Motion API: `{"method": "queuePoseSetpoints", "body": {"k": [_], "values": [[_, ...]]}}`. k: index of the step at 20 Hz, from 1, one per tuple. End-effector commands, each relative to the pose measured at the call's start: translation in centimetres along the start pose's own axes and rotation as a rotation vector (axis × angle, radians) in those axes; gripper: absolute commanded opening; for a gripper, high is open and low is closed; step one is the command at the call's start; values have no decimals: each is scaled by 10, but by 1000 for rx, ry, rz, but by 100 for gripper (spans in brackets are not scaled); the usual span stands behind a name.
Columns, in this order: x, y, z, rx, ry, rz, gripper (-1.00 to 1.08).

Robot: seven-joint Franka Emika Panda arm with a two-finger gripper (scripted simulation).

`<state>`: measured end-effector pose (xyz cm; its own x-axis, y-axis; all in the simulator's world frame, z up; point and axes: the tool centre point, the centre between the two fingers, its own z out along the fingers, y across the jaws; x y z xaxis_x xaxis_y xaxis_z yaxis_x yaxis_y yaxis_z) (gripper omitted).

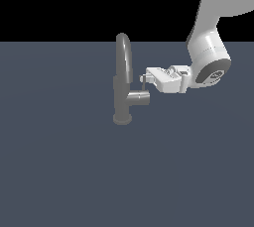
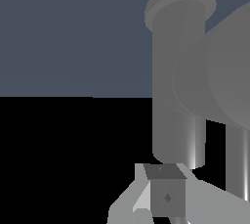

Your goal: Turn on the faucet by rotating a designated handle.

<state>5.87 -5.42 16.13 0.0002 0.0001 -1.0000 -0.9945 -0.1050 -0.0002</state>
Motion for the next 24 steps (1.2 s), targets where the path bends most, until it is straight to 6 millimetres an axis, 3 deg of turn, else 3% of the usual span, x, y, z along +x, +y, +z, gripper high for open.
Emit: {"method": "queuePoseSetpoints", "body": {"k": [1,21,24], "values": [[0,0,0,0,0,0,-100],[-10,51,0,0,0,0,-100],[-7,49,2,2,3,-4,-100]]}}
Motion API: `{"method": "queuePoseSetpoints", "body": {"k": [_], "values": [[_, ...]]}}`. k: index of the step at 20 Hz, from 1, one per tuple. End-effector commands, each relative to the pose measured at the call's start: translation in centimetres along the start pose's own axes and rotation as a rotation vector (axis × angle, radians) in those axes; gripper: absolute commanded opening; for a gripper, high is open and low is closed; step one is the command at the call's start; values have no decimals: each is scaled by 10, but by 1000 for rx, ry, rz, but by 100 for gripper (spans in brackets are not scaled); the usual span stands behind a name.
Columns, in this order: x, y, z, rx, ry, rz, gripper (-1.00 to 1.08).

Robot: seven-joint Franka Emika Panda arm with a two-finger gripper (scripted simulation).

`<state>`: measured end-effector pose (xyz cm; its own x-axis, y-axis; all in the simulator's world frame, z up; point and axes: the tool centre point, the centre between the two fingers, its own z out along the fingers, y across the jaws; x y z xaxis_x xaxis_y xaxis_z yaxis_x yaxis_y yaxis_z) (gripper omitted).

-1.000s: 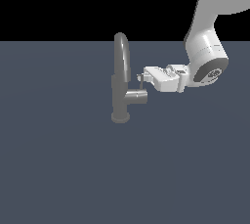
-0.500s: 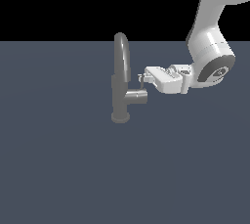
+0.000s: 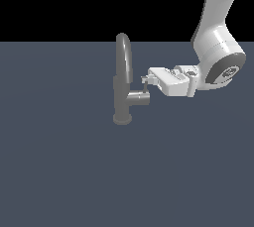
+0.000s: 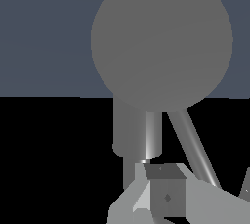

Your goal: Turn on the faucet by rotating a designated handle.

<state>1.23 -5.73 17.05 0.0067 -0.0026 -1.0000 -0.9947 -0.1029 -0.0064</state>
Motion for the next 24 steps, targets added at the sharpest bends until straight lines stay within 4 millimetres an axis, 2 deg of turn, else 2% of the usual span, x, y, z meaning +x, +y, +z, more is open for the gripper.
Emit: {"method": "queuePoseSetpoints", "body": {"k": [1,13,14,15,24], "values": [[4,6,0,0,-1,2,-100],[27,51,-2,-2,-3,5,-100],[27,51,-2,-2,-3,5,-100],[17,39,1,-4,2,-18,-100],[76,61,-1,-2,-3,3,-100]]}}
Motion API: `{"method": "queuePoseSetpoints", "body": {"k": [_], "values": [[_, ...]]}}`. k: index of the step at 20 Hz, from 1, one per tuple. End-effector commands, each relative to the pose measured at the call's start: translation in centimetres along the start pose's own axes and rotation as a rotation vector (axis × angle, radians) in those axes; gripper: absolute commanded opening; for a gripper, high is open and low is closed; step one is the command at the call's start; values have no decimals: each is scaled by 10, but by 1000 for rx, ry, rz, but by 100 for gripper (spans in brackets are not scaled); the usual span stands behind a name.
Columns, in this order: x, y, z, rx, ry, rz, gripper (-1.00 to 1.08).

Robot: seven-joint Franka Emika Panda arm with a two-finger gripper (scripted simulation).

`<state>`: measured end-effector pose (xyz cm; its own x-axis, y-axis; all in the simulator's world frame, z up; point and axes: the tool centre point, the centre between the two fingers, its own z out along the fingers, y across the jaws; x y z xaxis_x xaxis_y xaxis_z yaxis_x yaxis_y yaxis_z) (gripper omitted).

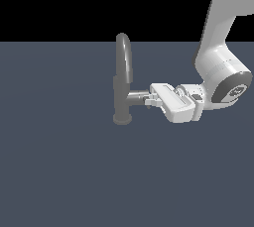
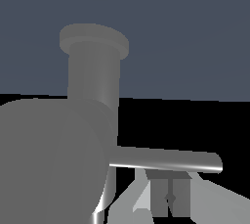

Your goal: Turn on the faucet by rotating a designated handle.

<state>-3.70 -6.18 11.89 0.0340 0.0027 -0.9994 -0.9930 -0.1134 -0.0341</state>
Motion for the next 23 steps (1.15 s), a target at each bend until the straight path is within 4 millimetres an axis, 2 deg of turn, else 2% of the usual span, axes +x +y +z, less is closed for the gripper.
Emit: {"method": "queuePoseSetpoints", "body": {"k": [1,2,3,23], "values": [[31,14,-2,8,-1,33,-100],[31,14,-2,8,-1,33,-100],[8,2,0,0,-2,-2,-100],[77,-15,-2,8,-1,32,-100]]}}
